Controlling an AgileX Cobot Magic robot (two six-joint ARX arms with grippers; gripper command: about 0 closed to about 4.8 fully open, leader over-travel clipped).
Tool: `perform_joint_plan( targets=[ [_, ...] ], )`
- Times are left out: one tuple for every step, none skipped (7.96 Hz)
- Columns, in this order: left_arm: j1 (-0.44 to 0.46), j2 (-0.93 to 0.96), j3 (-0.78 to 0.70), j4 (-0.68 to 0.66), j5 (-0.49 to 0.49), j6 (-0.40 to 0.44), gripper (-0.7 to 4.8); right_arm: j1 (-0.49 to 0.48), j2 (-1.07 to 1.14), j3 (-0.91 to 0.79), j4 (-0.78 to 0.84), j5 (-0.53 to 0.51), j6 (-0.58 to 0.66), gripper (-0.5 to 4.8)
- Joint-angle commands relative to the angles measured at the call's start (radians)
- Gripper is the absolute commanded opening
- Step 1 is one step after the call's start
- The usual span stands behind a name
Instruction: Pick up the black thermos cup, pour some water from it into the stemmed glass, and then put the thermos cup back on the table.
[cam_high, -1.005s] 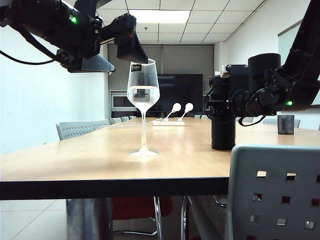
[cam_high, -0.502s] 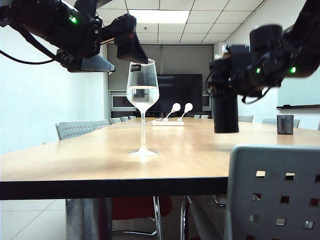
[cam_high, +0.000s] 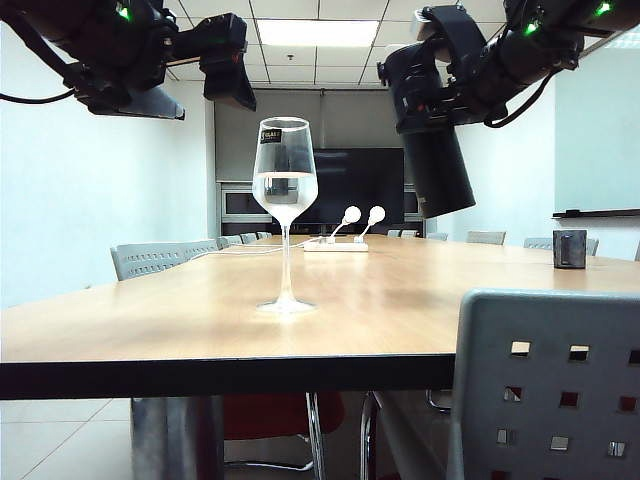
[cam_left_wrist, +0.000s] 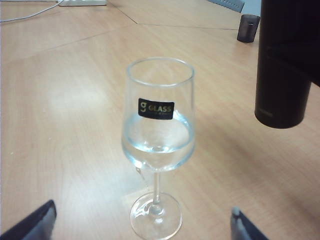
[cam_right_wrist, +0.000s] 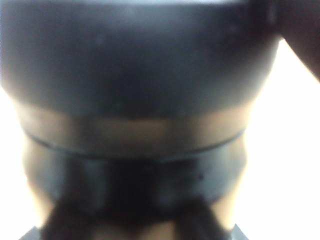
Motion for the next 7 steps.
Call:
perform_joint_plan(
  targets=[
    [0.000,-0.020,0.005,-0.028,-0.050,0.006,4.79,0.053,-0.032,0.015,0.005,-0.011,-0.119,1.84],
    [0.001,-0.027,0.005,-0.045,-0.080,0.011,4.79,0.069,-0.035,0.015,-0.018,0.012,-0.143,1.84],
    [0.001,-0.045,0.005,-0.081,-0.095,0.031,4.79,0.099,-0.037,0.020,-0.036,0.084,-0.260,1.84],
    [0.001,-0.045,0.005,-0.087,-0.097,0.031,4.79,0.106,-0.037,0.063,-0.085,0.106,-0.283,1.84],
    [0.001,-0.045,0.005,-0.085,-0.105,0.030,4.79,0.110,-0.038,0.087,-0.111,0.114,-0.362,1.84],
    [0.001,-0.045,0.005,-0.085,-0.103,0.030,4.79,0.112,-0.038,0.089,-0.119,0.114,-0.377,1.84],
    [0.001,-0.045,0.008,-0.078,-0.098,0.031,4.79,0.126,-0.038,0.089,-0.122,0.118,-0.429,1.84]
  ],
)
